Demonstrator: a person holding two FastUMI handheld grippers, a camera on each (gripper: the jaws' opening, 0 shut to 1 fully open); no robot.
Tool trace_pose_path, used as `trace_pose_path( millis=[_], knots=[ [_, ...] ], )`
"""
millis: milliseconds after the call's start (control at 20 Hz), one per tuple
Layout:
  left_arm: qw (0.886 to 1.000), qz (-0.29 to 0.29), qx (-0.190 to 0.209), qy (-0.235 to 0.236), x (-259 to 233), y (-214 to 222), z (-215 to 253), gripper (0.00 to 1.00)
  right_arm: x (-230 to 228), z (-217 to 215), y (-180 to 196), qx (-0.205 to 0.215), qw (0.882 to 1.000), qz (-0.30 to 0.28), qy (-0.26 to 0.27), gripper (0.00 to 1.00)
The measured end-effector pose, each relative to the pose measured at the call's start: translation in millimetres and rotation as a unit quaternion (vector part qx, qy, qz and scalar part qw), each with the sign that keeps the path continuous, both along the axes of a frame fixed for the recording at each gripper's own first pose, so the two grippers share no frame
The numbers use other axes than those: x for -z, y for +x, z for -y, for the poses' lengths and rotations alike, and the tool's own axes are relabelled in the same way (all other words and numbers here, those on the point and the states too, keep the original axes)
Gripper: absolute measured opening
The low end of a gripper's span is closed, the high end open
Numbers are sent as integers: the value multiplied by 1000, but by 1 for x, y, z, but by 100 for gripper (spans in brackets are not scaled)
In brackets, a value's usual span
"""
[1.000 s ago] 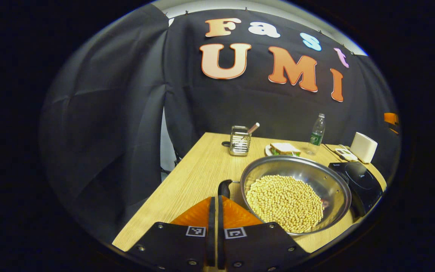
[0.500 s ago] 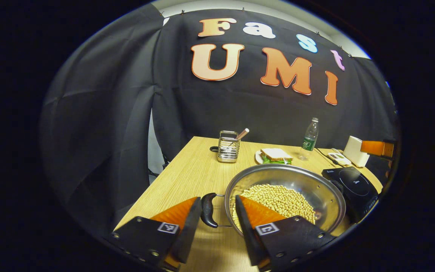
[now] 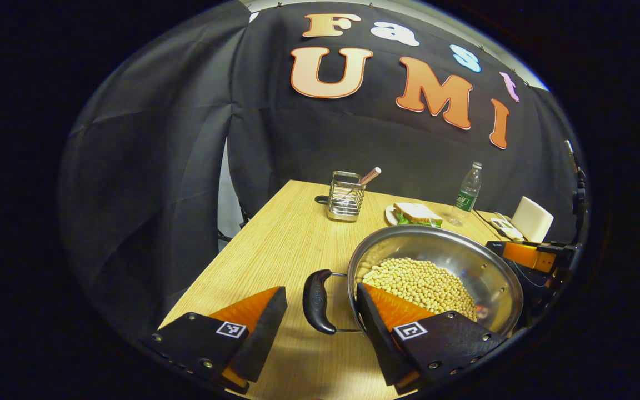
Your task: First push the handle of the pot to place it horizontally, then grasp the pot with both hands and set it on the induction cooktop.
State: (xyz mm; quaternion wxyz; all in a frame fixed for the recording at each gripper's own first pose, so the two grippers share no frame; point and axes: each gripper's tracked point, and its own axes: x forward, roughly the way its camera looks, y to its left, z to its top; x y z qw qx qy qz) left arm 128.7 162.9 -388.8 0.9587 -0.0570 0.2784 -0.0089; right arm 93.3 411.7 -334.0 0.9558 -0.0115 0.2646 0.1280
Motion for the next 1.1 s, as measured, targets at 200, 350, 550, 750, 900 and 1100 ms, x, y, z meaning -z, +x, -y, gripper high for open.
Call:
trace_pose_path(
  millis=[200,350,550,750,900,1100],
  knots=[
    [1000,-6,4,-2,6,3,2,80,27,-11,1,-10,999,-30,-13,96],
    [1000,-14,12,-10,11,5,8,81,39,-16,-4,-19,998,-54,-7,95],
    [998,-36,33,-30,23,3,20,81,40,-13,-4,-15,998,-58,-5,69],
    [999,-29,5,-20,18,10,14,61,40,-14,-3,-22,998,-63,3,61],
    [999,-35,-6,-26,17,2,17,54,37,-14,0,-22,997,-74,12,57],
    [999,-23,-9,-20,0,-1,23,54,21,-5,2,-18,998,-56,21,55]
  ],
)
